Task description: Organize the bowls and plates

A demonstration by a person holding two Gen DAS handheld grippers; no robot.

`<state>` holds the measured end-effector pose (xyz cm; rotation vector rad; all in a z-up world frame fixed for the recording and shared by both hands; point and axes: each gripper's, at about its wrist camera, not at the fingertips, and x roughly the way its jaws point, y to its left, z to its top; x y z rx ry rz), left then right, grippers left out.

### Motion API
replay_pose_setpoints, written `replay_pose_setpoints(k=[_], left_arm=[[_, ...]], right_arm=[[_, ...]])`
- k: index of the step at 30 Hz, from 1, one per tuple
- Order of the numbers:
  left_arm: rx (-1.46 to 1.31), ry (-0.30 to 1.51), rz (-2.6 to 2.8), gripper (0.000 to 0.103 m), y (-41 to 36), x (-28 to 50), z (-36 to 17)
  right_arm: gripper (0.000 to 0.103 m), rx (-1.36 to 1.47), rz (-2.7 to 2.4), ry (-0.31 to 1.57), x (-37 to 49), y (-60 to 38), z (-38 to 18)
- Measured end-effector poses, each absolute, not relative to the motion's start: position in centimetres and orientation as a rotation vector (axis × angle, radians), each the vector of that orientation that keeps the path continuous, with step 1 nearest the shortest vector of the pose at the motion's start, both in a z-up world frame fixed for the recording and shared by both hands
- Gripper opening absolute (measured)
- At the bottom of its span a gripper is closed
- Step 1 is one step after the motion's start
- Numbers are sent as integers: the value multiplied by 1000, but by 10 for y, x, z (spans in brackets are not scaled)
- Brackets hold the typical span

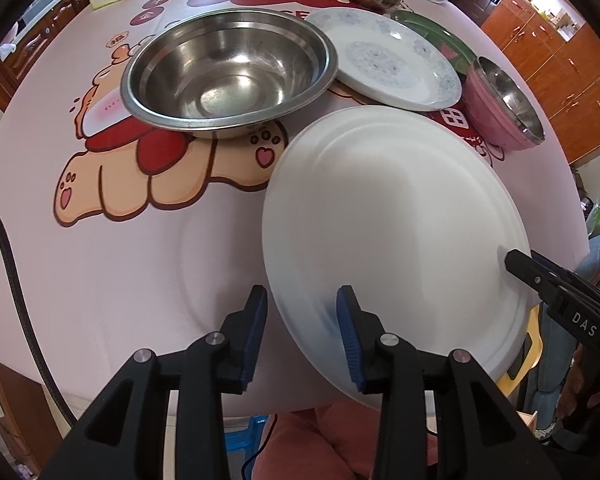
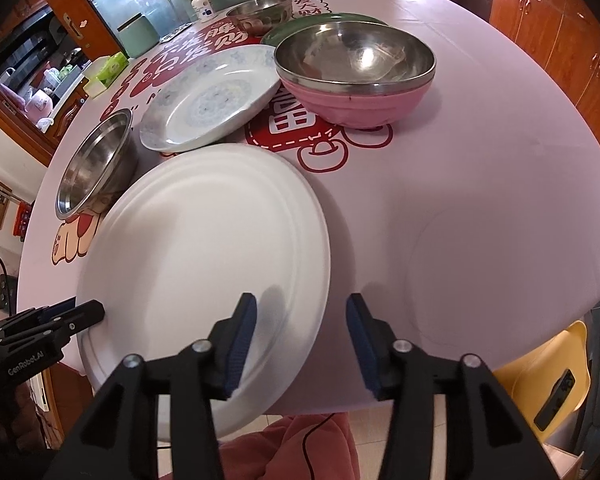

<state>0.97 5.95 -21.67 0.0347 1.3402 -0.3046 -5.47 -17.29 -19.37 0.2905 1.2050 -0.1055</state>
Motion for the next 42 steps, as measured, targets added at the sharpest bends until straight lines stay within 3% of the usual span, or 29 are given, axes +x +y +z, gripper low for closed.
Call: replay_pose_setpoints(k=[4,30,33,42], left_arm=[[45,1328,-301,42,69,5,-211],[87,1188,-331,43,107,-58,-173],[82,1155,-344,49,107,-58,-161],[86,1078,-382,56,101,-43,-127]], right_arm=[[48,298,-132,1202,-59,-173,-192],[49,362,-200,985,-129,-153,-148],[49,370,-207,961,-130,-154,-143],[49,400,-180,920,-122,-158,-130]])
